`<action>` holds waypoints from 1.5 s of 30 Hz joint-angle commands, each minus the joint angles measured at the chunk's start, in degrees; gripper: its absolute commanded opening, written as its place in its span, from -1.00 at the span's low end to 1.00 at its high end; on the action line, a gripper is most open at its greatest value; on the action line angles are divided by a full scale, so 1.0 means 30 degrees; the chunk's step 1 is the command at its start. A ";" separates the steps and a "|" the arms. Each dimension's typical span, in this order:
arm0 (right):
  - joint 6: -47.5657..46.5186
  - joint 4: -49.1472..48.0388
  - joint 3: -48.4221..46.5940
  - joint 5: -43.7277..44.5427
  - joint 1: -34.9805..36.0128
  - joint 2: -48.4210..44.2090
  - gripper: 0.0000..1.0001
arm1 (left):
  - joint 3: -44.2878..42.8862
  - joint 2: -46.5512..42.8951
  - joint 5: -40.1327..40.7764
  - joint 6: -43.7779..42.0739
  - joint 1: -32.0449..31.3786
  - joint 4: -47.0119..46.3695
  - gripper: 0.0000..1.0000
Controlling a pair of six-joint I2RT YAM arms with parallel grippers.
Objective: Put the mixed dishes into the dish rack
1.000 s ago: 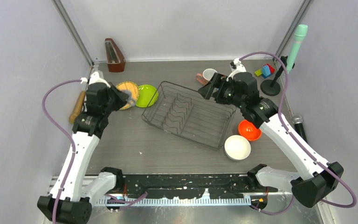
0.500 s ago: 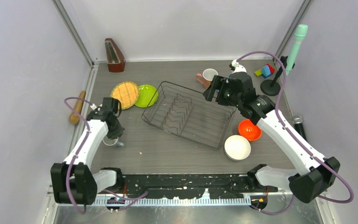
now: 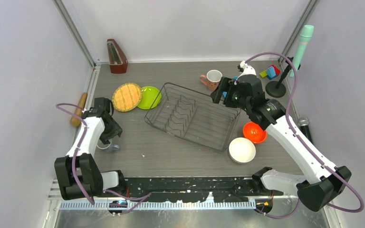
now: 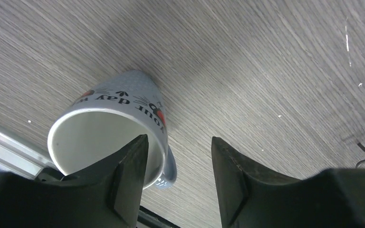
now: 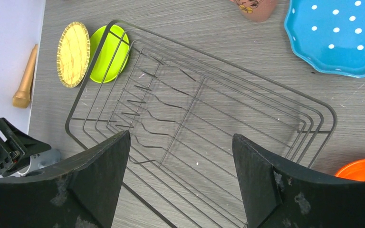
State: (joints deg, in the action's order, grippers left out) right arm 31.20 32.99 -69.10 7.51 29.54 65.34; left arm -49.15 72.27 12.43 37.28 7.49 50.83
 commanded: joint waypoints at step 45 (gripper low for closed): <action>0.8127 -0.0235 -0.4446 0.4318 -1.0799 1.5692 0.24 | -0.1666 -0.7933 -1.0136 -0.3017 -0.8296 -0.8751 0.88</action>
State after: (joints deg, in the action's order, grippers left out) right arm 55.86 34.85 -79.42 20.93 -2.44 110.59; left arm -54.39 51.03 -16.25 31.86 -17.19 29.74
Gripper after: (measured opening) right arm 0.657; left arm 0.944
